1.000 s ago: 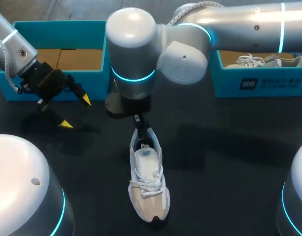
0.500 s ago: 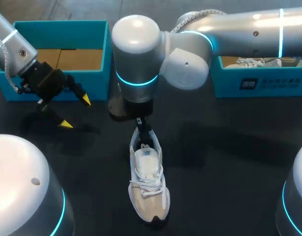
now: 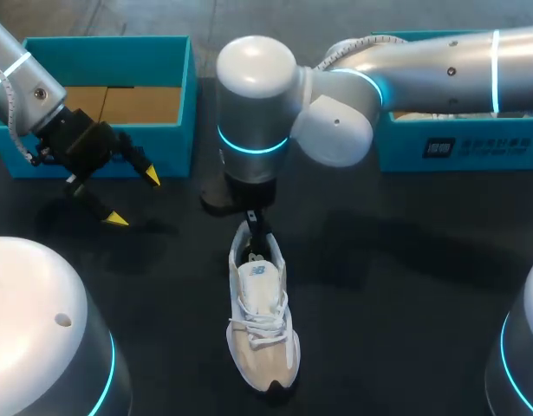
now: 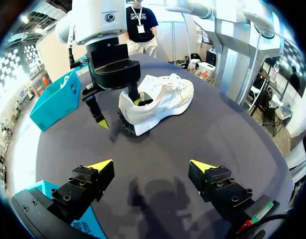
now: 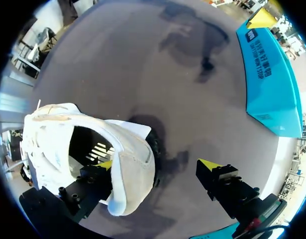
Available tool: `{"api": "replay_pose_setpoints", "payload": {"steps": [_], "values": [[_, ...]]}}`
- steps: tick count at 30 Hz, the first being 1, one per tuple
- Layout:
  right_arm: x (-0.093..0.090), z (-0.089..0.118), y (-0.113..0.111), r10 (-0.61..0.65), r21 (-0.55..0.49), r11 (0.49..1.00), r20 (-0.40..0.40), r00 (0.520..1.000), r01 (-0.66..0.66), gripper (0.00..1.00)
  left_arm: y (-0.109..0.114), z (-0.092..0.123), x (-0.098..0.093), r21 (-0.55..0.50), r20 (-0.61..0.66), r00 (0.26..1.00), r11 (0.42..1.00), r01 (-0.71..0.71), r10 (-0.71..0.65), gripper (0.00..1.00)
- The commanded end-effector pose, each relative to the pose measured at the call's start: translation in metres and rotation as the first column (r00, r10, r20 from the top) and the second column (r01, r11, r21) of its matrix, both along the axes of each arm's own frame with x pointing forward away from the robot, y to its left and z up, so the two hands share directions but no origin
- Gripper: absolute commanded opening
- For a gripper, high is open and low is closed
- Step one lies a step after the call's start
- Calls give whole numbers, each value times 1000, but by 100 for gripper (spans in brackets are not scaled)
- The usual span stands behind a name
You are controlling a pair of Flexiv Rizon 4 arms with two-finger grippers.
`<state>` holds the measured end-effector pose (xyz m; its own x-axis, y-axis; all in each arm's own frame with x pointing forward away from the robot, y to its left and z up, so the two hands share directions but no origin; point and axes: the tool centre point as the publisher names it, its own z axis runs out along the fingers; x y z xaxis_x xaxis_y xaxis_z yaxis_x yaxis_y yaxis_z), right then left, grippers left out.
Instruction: Take the shoe out of the shoebox, open the shoe tongue, remove and reinsert the insole, then place the shoe into the shoebox
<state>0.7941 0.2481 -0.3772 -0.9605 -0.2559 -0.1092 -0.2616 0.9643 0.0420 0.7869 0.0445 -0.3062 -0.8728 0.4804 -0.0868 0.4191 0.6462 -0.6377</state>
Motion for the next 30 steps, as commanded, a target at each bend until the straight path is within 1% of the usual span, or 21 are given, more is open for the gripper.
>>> {"api": "replay_pose_setpoints", "payload": {"steps": [1, 12, 13, 15, 16, 18, 23, 25, 28, 30], "values": [[0, -6, 2, 2, -5, 1000, -13, 1000, -2, 100, 0, 0, 0, 4, 0, 1000, 1000, 2, -2, 100], [-7, -16, 3, -5, -16, 1000, -44, 999, 4, 100, 0, 0, 0, 4, 0, 1000, 1000, 2, -2, 100], [-7, -17, 3, -6, -16, 1000, -46, 999, 6, 98, 0, 0, 0, 4, 0, 1000, 1000, 2, -2, 100], [-6, -18, 2, -9, -14, 1000, -48, 999, 8, 87, 0, 0, 0, 4, 0, 1000, 1000, 2, -2, 100], [-6, -19, 2, -10, -14, 1000, -49, 999, 10, 85, 0, 0, 0, 4, 0, 1000, 1000, 2, -2, 100], [-6, -19, 1, -12, -12, 1000, -49, 999, 12, 83, 0, 0, 0, 4, 0, 1000, 1000, 2, -2, 100], [-8, -20, -1, -18, -13, 1000, -53, 998, 18, 74, 0, 0, 0, 4, 0, 1000, 1000, 2, -2, 100], [-9, -20, -1, -19, -13, 1000, -54, 998, 18, 68, 0, 0, 0, 4, 0, 1000, 1000, 2, -2, 100], [-12, -20, -2, -23, -13, 1000, -54, 998, 22, 64, 0, 0, 0, 4, 0, 1000, 1000, 2, -2, 100], [-14, -19, -2, -26, -13, 1000, -52, 998, 26, 59, 0, 0, 0, 4, 0, 1000, 1000, 2, -2, 100]]}}
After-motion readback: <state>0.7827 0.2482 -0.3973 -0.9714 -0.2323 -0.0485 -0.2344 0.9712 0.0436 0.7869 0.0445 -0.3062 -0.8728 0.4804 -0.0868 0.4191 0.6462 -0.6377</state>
